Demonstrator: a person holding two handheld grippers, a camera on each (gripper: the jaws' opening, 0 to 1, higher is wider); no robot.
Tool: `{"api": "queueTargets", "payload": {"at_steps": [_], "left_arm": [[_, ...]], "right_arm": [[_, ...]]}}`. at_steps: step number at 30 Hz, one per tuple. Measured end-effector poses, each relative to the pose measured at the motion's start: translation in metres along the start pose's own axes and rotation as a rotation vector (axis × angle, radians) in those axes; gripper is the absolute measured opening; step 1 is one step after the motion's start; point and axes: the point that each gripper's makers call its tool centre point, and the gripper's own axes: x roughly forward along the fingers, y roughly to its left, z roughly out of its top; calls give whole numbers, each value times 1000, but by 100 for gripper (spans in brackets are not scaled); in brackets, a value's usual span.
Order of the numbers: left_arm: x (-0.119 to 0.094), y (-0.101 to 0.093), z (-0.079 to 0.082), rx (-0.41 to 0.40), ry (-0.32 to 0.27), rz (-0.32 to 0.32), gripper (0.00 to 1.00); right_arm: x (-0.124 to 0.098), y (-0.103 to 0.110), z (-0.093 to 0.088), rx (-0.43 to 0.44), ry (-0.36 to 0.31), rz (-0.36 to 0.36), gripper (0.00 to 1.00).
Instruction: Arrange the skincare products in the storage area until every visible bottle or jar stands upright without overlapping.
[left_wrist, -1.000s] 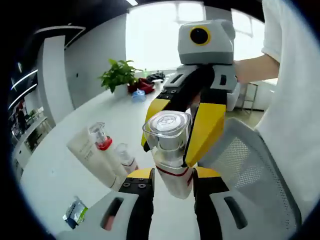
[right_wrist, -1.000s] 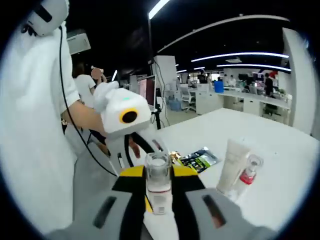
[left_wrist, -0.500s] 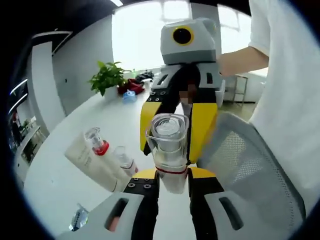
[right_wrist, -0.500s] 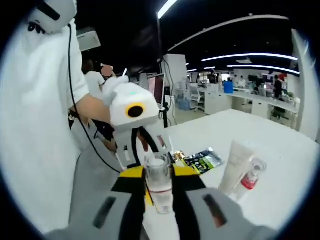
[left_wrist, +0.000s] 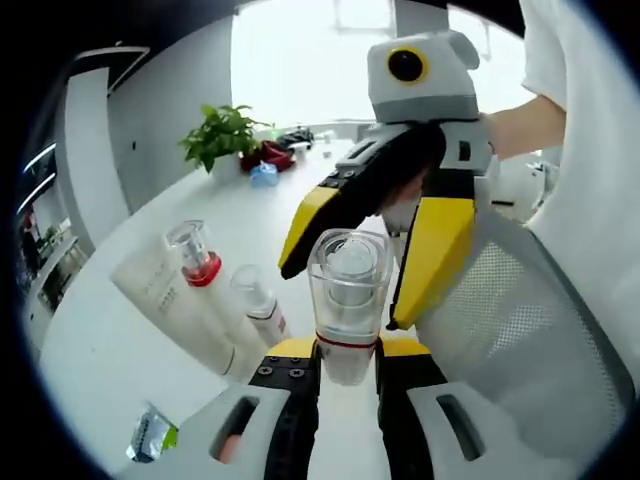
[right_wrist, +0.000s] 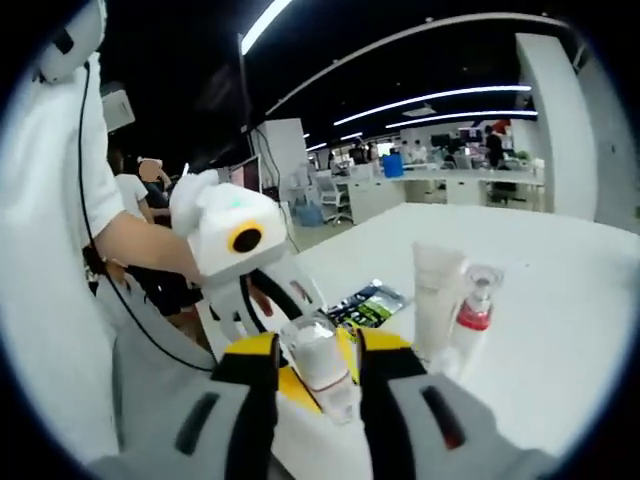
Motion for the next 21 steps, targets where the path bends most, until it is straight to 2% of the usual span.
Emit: {"api": "queueTargets", "payload": {"at_steps": [4,5,10,21], "left_arm": [[9,5,-10,-8,13,-6,17],[11,7,-13,-34,13,-10,17],[19,17,-24,-27,33,3,17],[30,47,-38,-42,44,54,17]], "right_arm": [[1,-6,-9,31,5,-38,41],[1,-8,-11,36,6,-50,43],[-1,-18,-16,61,2,-107,55],[-18,-35,-33,103,24,-194,65]]}}
